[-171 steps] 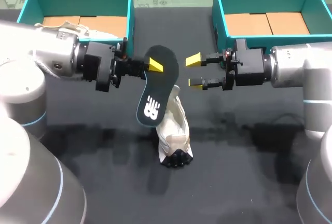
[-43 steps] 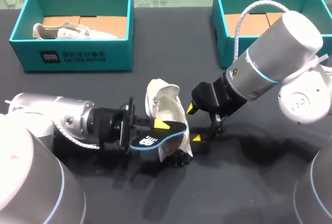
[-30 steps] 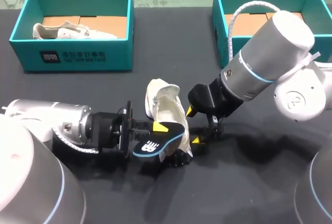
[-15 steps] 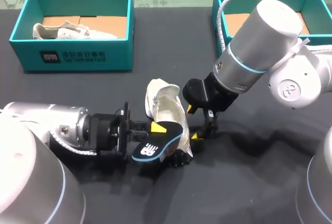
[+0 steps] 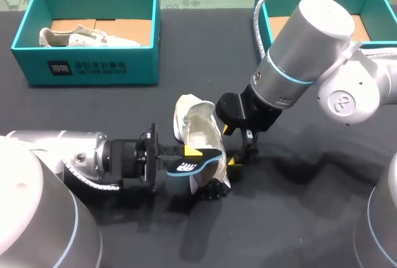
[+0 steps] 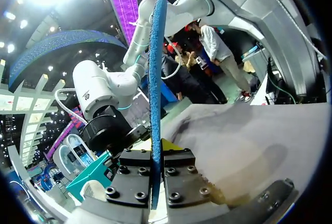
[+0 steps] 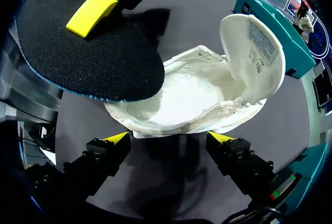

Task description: Take the shoe out of the shoebox, open the shoe tongue, remove and reinsert the insole, then place the shoe into the shoebox

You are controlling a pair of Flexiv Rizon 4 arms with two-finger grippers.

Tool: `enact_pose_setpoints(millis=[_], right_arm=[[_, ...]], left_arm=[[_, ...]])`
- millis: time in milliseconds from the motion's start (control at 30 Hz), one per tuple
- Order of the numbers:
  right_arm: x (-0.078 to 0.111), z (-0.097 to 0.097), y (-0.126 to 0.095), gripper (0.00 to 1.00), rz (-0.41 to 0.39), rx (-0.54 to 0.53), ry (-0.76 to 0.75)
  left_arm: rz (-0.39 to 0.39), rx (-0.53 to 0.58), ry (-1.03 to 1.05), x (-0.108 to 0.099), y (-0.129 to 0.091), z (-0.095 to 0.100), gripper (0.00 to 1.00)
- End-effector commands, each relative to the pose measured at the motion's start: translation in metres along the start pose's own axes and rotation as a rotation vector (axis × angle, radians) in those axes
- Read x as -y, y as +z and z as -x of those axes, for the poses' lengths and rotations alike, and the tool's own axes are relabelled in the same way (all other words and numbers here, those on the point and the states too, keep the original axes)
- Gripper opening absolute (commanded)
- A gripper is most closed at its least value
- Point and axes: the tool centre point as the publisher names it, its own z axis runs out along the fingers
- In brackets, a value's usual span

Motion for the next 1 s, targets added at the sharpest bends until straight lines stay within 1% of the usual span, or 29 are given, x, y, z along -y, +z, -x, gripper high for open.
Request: enact_pose_setpoints(millis=[33,267,467,567,767,1000], right_arm=[[-0.001,-0.001,0.002,1.0,-0.003,0.003,0.001],[-0.001,-0.001,0.002,1.0,-0.003,0.003,0.001],[-0.001,-0.001,0.002,1.0,-0.003,0.003,0.001],[-0.001,-0.001,0.002,1.0,-0.003,0.003,0.001],[-0.001,-0.001,0.002,1.0,-0.003,0.003,0.001],[-0.001,-0.001,0.002,1.0,-0.003,0.003,0.001]], left_arm=[[0.02,0.003,-0.029,0.0,0.005,0.003,0.0],[0.029,0.026,-0.101,-0.01,0.004,0.008,0.0],[-0.004,0.013,-0.103,-0.012,0.013,0.009,0.0],[-0.011,0.005,-0.108,-0.018,0.017,0.008,0.0],[-0.02,0.005,-0.114,-0.034,0.018,0.007,0.0],[-0.036,0.004,-0.117,-0.043,0.019,0.005,0.0]])
